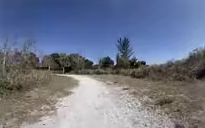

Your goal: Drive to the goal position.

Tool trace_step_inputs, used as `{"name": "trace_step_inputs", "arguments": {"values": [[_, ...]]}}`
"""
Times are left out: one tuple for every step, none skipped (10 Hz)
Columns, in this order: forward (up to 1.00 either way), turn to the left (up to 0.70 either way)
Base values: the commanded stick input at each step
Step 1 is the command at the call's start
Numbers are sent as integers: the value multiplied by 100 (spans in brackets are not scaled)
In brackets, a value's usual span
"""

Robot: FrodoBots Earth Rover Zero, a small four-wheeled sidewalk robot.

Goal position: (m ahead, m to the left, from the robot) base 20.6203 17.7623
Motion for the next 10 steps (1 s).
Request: {"name": "trace_step_inputs", "arguments": {"values": [[70,0],[70,0],[70,0],[70,0],[70,0],[70,0],[70,0],[70,0],[70,0],[70,0]]}}
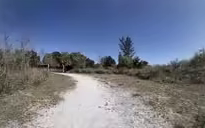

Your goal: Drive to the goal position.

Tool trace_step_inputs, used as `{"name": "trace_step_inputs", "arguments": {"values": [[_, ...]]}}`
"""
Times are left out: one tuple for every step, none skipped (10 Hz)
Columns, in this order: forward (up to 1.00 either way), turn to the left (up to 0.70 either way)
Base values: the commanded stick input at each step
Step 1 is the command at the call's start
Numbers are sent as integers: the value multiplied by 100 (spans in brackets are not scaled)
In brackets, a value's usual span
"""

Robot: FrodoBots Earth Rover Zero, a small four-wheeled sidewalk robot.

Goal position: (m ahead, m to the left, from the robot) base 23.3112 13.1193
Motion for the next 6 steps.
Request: {"name": "trace_step_inputs", "arguments": {"values": [[70,4],[70,20],[70,35],[70,35],[70,25],[70,0]]}}
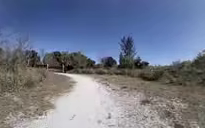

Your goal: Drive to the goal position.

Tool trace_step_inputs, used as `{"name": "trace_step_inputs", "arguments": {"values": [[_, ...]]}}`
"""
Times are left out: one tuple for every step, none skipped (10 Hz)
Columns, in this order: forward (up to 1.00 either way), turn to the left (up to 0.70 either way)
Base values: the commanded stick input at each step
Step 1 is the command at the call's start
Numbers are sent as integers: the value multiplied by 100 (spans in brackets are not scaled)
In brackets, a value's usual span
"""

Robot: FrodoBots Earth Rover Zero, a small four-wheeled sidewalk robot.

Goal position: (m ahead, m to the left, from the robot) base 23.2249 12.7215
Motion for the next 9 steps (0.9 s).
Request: {"name": "trace_step_inputs", "arguments": {"values": [[70,0],[70,0],[70,0],[70,0],[70,0],[70,0],[70,0],[70,0],[70,0]]}}
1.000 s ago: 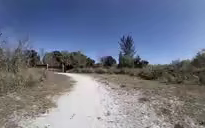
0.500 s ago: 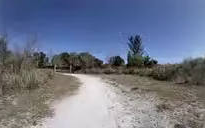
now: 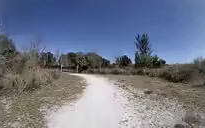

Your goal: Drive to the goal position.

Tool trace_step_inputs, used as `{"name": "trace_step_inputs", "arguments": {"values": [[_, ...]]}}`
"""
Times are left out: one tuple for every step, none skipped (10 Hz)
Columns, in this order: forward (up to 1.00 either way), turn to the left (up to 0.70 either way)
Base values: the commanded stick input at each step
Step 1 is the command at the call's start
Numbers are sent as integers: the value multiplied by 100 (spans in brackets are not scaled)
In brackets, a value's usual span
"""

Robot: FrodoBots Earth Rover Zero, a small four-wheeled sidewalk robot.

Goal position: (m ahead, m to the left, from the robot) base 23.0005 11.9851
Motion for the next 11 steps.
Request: {"name": "trace_step_inputs", "arguments": {"values": [[70,0],[70,0],[70,0],[70,0],[70,0],[70,0],[70,0],[70,0],[70,0],[70,0],[70,0]]}}
